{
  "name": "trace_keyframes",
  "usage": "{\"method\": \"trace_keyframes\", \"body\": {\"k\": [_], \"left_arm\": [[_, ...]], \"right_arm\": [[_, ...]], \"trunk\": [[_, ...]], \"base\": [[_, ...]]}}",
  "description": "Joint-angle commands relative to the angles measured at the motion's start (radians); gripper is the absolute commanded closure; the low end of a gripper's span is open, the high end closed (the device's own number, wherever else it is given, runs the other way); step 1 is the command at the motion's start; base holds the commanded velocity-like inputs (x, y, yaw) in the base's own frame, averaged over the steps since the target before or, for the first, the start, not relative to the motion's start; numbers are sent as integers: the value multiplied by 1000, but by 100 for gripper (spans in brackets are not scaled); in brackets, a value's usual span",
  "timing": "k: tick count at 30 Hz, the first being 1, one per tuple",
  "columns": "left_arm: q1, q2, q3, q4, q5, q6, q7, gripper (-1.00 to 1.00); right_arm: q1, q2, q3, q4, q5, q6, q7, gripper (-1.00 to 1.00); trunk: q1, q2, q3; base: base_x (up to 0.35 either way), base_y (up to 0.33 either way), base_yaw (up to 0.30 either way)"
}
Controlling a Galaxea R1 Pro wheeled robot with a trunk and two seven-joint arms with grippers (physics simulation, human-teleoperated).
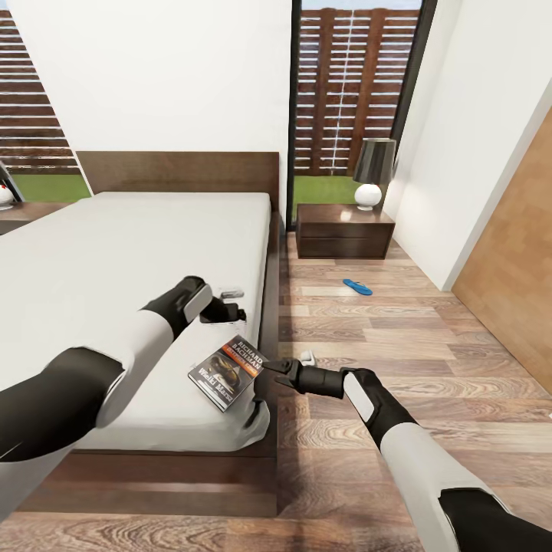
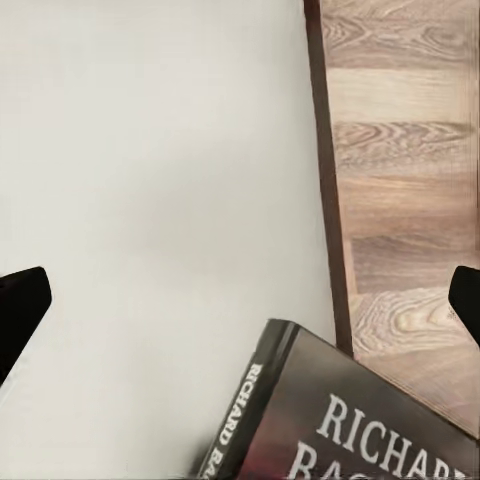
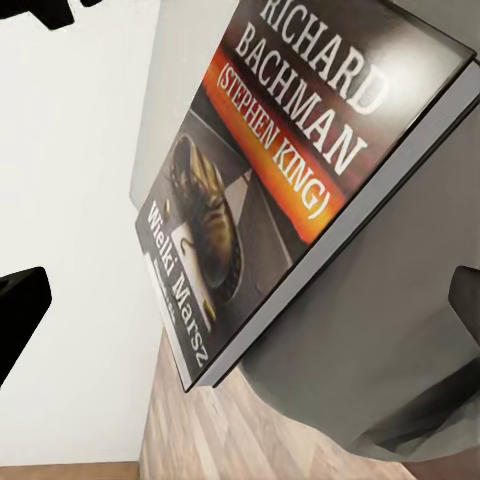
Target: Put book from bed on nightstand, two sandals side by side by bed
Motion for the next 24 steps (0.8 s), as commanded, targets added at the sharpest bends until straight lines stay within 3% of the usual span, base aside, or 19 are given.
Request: {"method": "trace_keyframes", "body": {"k": [1, 3, 7, 17, 24], "left_arm": [[-1, 5, -7, -16, 9, 4, 3, -100], [-1, 12, -7, -43, 10, 5, 3, -100], [-1, 27, 5, -115, 11, 8, 2, -100], [-2, 29, 53, -126, 12, 9, 2, -100], [-2, 28, 60, -128, 13, 9, 2, -100]], "right_arm": [[0, 0, 0, 0, -4, 5, 0, -100], [0, 0, 1, 0, -4, 5, 0, -100], [0, 0, 40, 0, -5, 3, 0, -100], [0, -1, 55, 0, -5, -28, 0, -100], [0, -1, 55, 0, -5, -31, 0, -100]], "trunk": [[0, 0, -1], [0, 0, -1], [0, 0, -1], [0, 0, -1], [0, 0, -1]], "base": [[0, 0, 0], [0, 0, 0], [0, 0, 0], [0, 0, 0], [0, 0, 0]]}}
